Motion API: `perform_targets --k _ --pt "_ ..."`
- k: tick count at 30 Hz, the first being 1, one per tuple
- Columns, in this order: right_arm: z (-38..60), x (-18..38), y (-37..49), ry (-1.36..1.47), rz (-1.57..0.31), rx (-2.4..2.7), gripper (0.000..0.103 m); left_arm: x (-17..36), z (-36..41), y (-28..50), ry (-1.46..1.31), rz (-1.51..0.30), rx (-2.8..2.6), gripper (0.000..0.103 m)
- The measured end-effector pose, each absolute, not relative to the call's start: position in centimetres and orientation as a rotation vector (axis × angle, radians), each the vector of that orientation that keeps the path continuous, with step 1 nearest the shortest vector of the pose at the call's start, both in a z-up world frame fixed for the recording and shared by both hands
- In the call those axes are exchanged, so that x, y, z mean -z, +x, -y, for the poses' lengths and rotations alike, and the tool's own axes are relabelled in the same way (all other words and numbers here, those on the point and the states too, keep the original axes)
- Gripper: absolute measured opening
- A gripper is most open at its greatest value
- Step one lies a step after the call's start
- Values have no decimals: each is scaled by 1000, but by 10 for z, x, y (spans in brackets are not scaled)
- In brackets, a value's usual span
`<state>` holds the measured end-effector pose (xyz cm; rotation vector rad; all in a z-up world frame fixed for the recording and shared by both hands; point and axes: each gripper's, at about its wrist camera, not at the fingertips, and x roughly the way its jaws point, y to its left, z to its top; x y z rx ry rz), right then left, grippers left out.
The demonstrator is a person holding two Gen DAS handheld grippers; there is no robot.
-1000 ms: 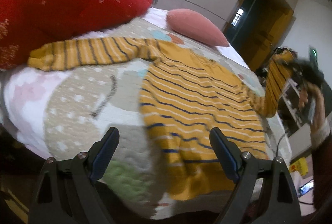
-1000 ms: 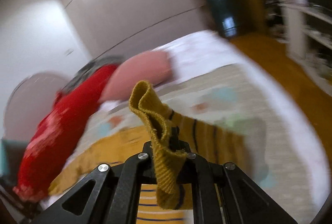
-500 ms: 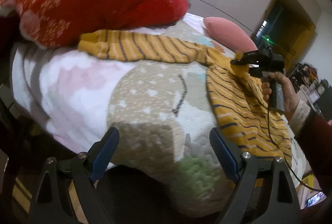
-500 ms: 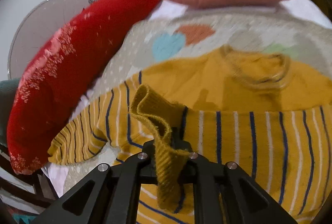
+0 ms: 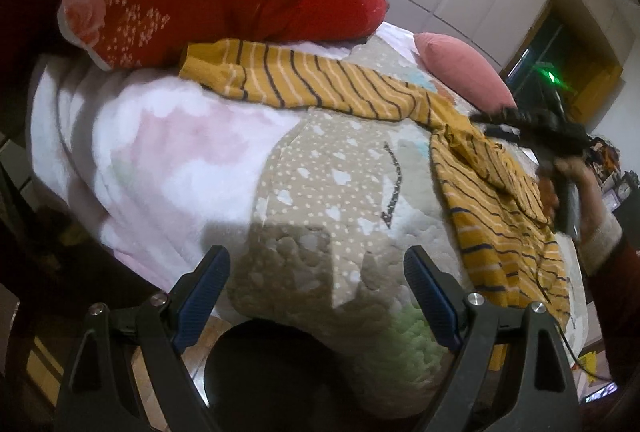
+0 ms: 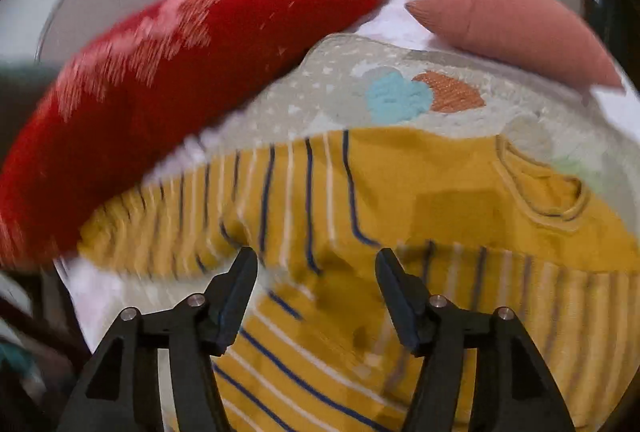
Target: Fold small clothes
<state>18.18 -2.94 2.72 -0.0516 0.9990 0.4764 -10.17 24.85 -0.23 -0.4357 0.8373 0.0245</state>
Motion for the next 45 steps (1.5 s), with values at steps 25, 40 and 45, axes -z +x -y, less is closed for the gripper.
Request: perform_targets --k 25,40,45 --pt "79 -41 134 324 -904 -511 47 -15 -306 -4 -539 -763 -158 92" --pt "198 -32 27 518 -835 -394 53 37 -344 104 -589 -876 -322 6" --pt "226 -41 8 521 -792 -387 53 -19 -305 88 -524 -755 -267 4"
